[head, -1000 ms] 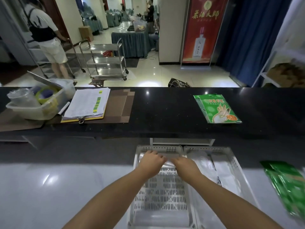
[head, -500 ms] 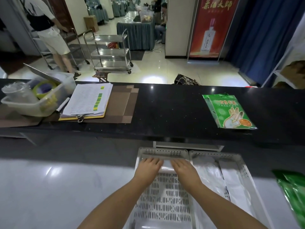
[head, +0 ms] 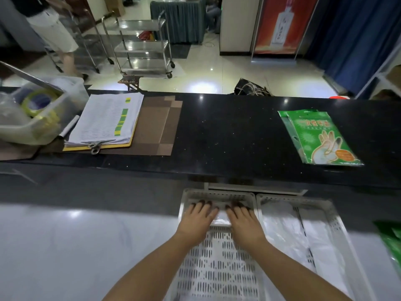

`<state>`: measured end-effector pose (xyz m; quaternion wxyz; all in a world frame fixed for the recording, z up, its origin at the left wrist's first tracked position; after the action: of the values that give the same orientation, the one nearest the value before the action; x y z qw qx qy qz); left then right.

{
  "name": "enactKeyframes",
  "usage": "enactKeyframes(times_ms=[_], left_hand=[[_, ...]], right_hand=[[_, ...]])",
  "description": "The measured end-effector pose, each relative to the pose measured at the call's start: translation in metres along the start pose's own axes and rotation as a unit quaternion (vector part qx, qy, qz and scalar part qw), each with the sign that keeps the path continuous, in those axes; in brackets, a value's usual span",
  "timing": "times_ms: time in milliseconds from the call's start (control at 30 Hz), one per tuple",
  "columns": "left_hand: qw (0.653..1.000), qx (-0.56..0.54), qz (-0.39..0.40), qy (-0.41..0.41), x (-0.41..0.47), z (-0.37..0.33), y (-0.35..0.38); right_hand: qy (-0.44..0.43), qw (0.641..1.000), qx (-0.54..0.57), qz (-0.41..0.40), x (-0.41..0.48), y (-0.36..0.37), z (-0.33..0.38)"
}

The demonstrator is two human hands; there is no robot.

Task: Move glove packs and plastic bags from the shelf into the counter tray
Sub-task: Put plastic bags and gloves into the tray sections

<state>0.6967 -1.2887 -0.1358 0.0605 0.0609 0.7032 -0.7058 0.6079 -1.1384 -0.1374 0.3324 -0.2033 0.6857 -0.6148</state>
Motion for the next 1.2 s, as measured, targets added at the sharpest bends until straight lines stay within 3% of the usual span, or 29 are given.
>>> enactKeyframes(times_ms=[267,533,733,933,1200], left_hand=[[0.999,0.011,0.015,0.033,-0.002,0.012,-0.003],[1.000,-0.023,-0.008,0.009,0.000,0.005,-0.011],[0.997,-0.023,-0.024,0.068,0.011,-0.018,-0.029],[0.992,0.028,-0.021,0.123,0.030,-0.075,-0.076],[0.985,0.057,-0.036,0.157,0.051,-0.213,-0.106]], right_hand=[[-0.032,0.999,0.015,-0.017,-0.011,-0.001,-0.011],[0.011,0.999,0.049,-0.019,-0.006,-0.011,-0.006],[0.051,0.991,0.096,-0.084,-0.029,-0.034,-0.020],[0.147,0.975,0.128,-0.109,-0.069,-0.060,-0.075],[0.234,0.967,0.094,-0.045,-0.171,-0.041,-0.191]])
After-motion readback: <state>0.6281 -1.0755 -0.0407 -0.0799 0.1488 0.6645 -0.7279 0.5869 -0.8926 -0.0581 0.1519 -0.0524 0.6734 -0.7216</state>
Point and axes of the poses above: each hand's wrist, its own x-axis towards the middle knuckle, its own y-axis out of the palm, z = x × y, the point moved 3 cm from there along x, towards the middle knuckle, and after that the axes turned 5 degrees about y, right-handed, at the moved point
